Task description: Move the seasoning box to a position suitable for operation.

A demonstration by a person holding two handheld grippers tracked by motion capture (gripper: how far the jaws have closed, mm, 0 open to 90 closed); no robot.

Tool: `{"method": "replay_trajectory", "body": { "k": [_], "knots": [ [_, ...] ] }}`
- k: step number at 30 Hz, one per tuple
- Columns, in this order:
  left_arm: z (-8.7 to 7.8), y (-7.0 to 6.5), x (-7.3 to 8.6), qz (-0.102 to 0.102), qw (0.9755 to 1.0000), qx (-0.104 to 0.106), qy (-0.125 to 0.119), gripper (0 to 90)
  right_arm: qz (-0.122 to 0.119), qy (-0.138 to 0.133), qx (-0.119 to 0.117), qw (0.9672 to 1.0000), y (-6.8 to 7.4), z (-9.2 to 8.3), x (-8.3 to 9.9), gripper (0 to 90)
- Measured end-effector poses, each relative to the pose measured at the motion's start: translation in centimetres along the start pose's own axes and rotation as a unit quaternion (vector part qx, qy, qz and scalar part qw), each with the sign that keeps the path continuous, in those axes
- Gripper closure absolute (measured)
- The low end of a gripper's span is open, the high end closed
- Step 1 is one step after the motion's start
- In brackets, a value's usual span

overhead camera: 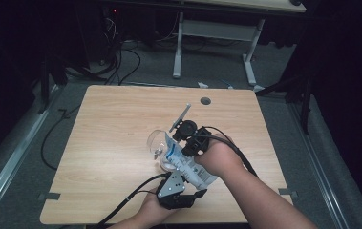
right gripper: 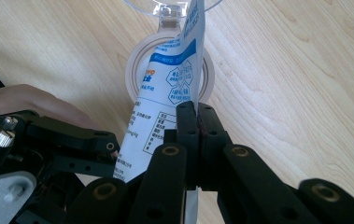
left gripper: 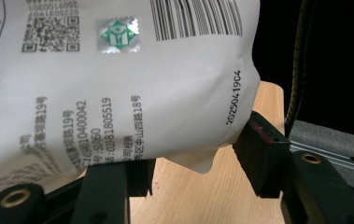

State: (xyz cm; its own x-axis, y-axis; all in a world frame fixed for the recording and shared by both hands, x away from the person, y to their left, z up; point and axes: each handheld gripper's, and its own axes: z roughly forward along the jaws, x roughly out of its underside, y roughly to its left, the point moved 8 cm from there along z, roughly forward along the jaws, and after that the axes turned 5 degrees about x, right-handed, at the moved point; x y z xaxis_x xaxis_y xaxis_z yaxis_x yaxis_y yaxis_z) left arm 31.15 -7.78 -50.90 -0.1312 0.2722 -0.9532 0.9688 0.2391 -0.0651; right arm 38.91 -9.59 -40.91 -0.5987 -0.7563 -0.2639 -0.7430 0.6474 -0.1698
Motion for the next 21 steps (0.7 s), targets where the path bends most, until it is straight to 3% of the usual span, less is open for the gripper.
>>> {"method": "replay_trajectory", "body": {
  "k": [8, 21],
  "knots": [
    [0.1, 0.2, 1.0, -0.004, 0.9999, -0.002, 0.013, 50.3, 0.004, 0.000, -0.006, 1.0000, 0.0, 0.2, 0.5, 89.9],
    [0.0, 0.2, 1.5, 0.000, 0.9999, -0.004, 0.014, 50.1, 0.008, 0.005, -0.008, 0.9999, 0.0, 0.2, 0.9, 90.0]
  ]
}}
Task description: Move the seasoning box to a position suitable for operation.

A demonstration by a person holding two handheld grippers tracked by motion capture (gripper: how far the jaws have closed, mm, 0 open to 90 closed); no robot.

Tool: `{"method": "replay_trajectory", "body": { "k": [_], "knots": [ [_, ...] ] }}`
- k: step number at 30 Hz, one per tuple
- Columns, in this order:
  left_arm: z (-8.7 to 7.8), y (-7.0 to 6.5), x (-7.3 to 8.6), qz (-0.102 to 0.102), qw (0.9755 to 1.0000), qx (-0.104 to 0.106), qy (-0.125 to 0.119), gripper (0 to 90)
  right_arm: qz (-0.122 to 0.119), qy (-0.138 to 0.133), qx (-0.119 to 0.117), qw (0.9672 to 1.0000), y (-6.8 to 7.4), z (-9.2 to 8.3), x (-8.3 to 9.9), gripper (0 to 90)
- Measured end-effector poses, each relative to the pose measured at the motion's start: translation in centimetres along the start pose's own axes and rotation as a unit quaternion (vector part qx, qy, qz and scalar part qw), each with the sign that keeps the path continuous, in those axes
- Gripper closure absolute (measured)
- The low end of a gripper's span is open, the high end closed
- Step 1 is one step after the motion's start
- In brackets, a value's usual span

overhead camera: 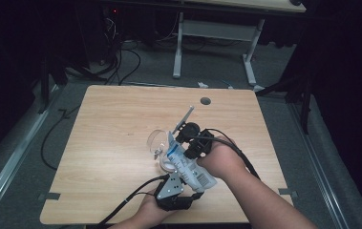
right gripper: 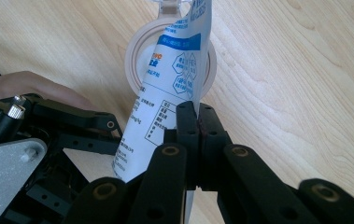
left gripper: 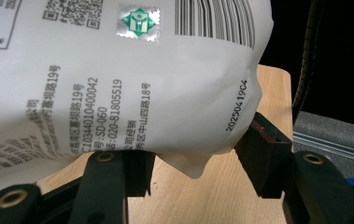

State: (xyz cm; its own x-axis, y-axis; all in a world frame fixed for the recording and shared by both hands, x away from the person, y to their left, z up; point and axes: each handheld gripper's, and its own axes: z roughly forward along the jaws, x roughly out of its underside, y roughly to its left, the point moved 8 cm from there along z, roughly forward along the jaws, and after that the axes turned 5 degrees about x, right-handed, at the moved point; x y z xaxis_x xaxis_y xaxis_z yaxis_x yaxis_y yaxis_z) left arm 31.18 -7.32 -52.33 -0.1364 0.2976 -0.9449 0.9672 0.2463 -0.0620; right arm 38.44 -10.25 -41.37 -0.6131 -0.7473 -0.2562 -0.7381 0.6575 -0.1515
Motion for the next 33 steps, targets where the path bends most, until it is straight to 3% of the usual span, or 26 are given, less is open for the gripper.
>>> {"method": "replay_trajectory", "body": {
  "k": [22, 33],
  "knots": [
    [0.3, -0.1, 1.4, 0.004, 1.0000, -0.007, 0.006, 49.0, 0.009, 0.000, -0.006, 0.9999, 0.0, -0.4, 1.4, 90.0],
    [0.3, 0.3, 2.0, -0.006, 0.9998, -0.012, 0.011, 48.5, 0.010, -0.001, -0.005, 0.9999, 0.0, -0.3, 1.6, 90.0]
  ]
}}
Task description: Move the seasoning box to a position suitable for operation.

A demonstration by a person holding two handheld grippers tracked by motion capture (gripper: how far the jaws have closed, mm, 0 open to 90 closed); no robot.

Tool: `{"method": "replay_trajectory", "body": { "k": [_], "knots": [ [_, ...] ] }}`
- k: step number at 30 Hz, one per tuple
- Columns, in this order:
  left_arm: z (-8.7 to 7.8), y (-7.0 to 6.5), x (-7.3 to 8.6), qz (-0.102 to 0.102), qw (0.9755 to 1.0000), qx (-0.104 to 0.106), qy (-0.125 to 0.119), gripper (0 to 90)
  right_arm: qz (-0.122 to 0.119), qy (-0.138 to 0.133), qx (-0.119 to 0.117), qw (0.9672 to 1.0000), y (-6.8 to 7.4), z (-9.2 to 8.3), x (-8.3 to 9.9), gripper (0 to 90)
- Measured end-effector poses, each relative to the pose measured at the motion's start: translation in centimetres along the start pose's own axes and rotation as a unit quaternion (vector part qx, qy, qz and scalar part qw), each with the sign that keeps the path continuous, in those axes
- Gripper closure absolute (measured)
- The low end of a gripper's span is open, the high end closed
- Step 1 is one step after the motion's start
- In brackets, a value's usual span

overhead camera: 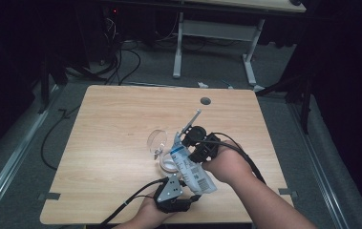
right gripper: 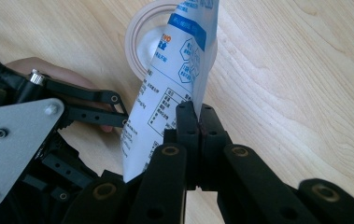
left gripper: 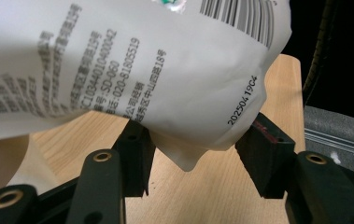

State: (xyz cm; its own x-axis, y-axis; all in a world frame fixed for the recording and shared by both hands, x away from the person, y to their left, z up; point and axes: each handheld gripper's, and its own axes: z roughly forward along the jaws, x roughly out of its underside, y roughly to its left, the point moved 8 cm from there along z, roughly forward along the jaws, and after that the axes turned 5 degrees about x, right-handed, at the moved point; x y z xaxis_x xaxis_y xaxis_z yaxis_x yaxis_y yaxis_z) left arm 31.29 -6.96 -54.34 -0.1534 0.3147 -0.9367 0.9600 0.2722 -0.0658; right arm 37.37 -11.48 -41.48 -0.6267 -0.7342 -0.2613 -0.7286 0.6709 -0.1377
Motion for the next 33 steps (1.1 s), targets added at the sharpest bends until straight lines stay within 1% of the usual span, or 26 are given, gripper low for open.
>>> {"method": "replay_trajectory", "body": {
  "k": [6, 16, 18, 19, 21, 23, 33],
  "knots": [
    [0.12, 0.26, 0.41, -0.008, 1.0000, -0.004, 0.002, 48.5, 0.000, 0.001, 0.000, 1.0000, -0.06, 0.09, 0.10, 89.9],
    [0.14, 0.41, 0.64, -0.009, 0.9999, -0.006, 0.006, 48.0, 0.002, -0.001, -0.001, 1.0000, -0.21, 0.03, 0.32, 90.0],
    [0.13, 0.47, 0.68, -0.012, 0.9999, -0.006, 0.009, 47.5, 0.000, -0.001, 0.000, 1.0000, -0.29, -0.04, 0.36, 90.0],
    [0.10, 0.50, 0.70, -0.012, 0.9998, -0.006, 0.010, 47.3, 0.002, -0.001, -0.001, 1.0000, -0.27, -0.06, 0.38, 90.0],
    [0.03, 0.58, 0.63, -0.013, 0.9998, -0.011, 0.009, 46.9, 0.001, -0.002, 0.000, 1.0000, -0.34, -0.07, 0.43, 90.0],
    [-0.06, 0.57, 0.51, -0.011, 0.9999, -0.011, 0.006, 46.8, 0.003, -0.002, 0.000, 1.0000, -0.48, -0.14, 0.56, 90.0],
    [-0.07, 0.43, 0.52, -0.008, 0.9999, -0.009, 0.007, 46.7, 0.005, -0.002, -0.002, 1.0000, -0.51, -0.16, 0.73, 90.0]
  ]
}}
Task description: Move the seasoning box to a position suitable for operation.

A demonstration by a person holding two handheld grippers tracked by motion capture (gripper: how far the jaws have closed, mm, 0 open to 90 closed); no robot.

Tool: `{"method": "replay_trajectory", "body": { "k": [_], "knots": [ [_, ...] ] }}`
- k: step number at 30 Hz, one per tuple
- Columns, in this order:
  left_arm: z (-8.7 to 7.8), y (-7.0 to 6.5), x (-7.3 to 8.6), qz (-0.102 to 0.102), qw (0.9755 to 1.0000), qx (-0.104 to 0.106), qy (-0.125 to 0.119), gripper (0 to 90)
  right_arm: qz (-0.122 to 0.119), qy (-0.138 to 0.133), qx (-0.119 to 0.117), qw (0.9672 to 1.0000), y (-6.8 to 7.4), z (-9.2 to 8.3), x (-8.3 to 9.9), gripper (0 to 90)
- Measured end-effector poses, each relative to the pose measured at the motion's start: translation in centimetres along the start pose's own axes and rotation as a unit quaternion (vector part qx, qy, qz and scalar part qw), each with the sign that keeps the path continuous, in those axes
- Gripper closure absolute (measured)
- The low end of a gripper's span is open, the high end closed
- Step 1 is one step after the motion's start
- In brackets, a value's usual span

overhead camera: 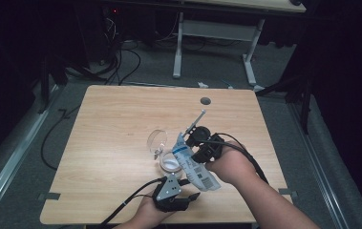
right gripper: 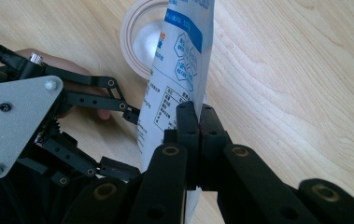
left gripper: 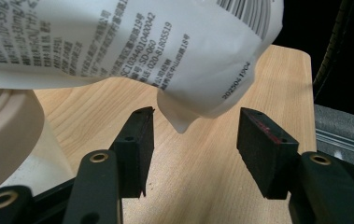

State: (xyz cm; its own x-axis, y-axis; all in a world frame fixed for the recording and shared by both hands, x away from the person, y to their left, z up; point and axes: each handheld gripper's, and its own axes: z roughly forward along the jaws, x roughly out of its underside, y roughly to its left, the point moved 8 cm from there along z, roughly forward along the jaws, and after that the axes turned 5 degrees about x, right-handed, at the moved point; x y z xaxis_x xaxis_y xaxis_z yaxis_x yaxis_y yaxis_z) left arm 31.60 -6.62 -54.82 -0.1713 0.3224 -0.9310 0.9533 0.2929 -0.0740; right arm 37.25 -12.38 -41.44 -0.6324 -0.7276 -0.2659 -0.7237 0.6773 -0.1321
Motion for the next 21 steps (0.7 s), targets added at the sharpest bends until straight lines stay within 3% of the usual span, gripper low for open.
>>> {"method": "replay_trajectory", "body": {
  "k": [10, 21],
  "knots": [
    [-0.4, -0.1, 0.3, 0.004, 1.0000, -0.004, 0.006, 46.7, -0.001, -0.004, 0.001, 1.0000, 0.1, 0.0, -0.3, 90.0],
    [-3.3, 1.1, 0.8, 0.000, 0.9999, -0.016, 0.002, 46.8, -0.002, 0.001, 0.000, 1.0000, 0.0, 0.2, -0.1, 90.0]
  ]
}}
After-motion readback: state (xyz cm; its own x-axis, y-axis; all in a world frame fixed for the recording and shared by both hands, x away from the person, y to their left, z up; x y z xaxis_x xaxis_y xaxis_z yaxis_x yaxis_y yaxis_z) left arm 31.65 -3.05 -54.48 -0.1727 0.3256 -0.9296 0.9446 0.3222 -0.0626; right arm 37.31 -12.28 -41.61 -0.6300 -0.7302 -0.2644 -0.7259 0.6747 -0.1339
